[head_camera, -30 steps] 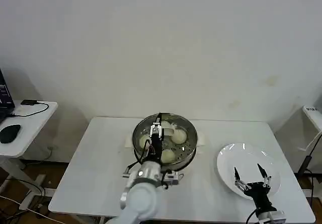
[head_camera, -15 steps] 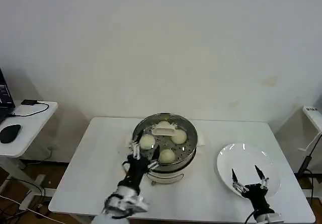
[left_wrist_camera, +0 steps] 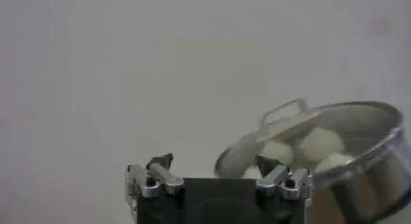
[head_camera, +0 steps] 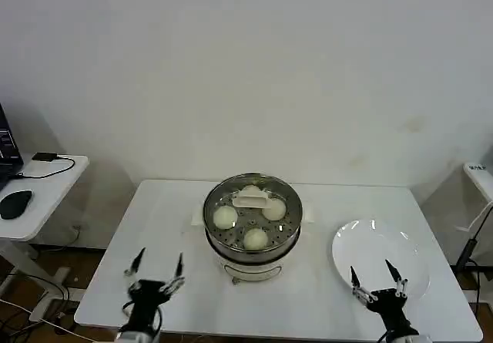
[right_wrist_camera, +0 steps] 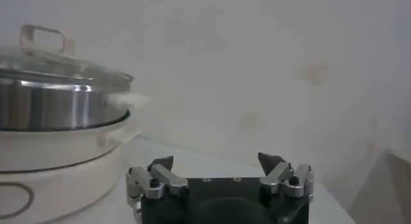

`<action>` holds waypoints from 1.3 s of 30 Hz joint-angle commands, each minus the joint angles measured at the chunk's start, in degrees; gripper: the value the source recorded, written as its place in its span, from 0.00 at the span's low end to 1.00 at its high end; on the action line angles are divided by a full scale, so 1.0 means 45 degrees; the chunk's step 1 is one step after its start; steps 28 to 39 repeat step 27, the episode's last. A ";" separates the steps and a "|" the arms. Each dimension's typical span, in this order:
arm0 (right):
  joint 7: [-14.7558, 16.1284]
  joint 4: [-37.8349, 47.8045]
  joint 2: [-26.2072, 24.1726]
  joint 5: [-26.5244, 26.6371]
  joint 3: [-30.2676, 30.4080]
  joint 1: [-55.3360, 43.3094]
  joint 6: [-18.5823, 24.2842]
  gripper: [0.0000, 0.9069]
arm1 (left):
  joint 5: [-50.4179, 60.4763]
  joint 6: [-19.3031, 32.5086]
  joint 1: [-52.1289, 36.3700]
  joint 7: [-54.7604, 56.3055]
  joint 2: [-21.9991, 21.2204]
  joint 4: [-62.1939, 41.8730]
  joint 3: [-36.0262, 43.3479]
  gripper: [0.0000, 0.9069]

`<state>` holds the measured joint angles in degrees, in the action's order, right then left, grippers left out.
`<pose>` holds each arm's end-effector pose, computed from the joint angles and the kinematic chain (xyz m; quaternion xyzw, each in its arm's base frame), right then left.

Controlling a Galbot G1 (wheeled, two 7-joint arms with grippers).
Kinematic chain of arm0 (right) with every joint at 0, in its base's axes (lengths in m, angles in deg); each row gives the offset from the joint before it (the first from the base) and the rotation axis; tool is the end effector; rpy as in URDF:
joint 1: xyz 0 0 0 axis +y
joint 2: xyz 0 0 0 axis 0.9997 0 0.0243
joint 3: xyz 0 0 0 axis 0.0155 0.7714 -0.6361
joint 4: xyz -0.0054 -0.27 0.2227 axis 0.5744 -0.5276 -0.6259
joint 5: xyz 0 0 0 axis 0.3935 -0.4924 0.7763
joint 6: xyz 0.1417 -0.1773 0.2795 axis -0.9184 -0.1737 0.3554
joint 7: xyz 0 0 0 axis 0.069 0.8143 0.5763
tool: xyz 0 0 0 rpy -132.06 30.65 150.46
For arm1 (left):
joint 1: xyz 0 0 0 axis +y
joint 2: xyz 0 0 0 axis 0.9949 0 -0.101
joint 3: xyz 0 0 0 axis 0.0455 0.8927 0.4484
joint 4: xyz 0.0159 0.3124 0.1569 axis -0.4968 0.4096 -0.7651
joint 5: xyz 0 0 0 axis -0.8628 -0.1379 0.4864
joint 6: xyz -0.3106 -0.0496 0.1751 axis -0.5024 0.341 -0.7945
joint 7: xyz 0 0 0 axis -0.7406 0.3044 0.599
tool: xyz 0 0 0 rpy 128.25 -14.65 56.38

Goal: Take steamed baozi put them in steamer then cover it.

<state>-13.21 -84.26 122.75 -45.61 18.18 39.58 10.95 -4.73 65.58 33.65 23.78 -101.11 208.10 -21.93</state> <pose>0.1304 -0.1129 -0.3458 0.0228 -0.9935 0.0922 0.0632 0.1351 0.0300 -0.3194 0.0083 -0.9946 -0.0961 0.0387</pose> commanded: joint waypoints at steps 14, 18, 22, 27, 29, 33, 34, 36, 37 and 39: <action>-0.0018 -0.0092 0.0288 -0.0279 0.0350 0.0659 0.0036 1.00 | -0.1878 0.1433 0.2669 0.0355 -0.0065 -0.0840 -0.1997 1.00; -0.0047 -0.0099 0.0288 -0.0251 0.0390 0.0655 0.0013 1.00 | -0.1900 0.1354 0.2659 0.0327 -0.0030 -0.0854 -0.2006 1.00; -0.0284 -0.0118 0.0290 -0.0110 0.0566 0.0660 -0.0409 1.00 | -0.1915 0.1207 0.2589 0.0319 0.0017 -0.0937 -0.2089 1.00; -0.0484 -0.0405 0.0224 0.0064 0.0873 0.0778 -0.1204 1.00 | -0.1899 0.0978 0.2532 0.0301 0.0044 -0.0922 -0.2139 1.00; -0.0484 -0.0405 0.0224 0.0064 0.0873 0.0778 -0.1204 1.00 | -0.1899 0.0978 0.2532 0.0301 0.0044 -0.0922 -0.2139 1.00; -0.0484 -0.0405 0.0224 0.0064 0.0873 0.0778 -0.1204 1.00 | -0.1899 0.0978 0.2532 0.0301 0.0044 -0.0922 -0.2139 1.00; -0.0484 -0.0405 0.0224 0.0064 0.0873 0.0778 -0.1204 1.00 | -0.1899 0.0978 0.2532 0.0301 0.0044 -0.0922 -0.2139 1.00; -0.0484 -0.0405 0.0224 0.0064 0.0873 0.0778 -0.1204 1.00 | -0.1899 0.0978 0.2532 0.0301 0.0044 -0.0922 -0.2139 1.00; -0.0484 -0.0405 0.0224 0.0064 0.0873 0.0778 -0.1204 1.00 | -0.1899 0.0978 0.2532 0.0301 0.0044 -0.0922 -0.2139 1.00; -0.0484 -0.0405 0.0224 0.0064 0.0873 0.0778 -0.1204 1.00 | -0.1899 0.0978 0.2532 0.0301 0.0044 -0.0922 -0.2139 1.00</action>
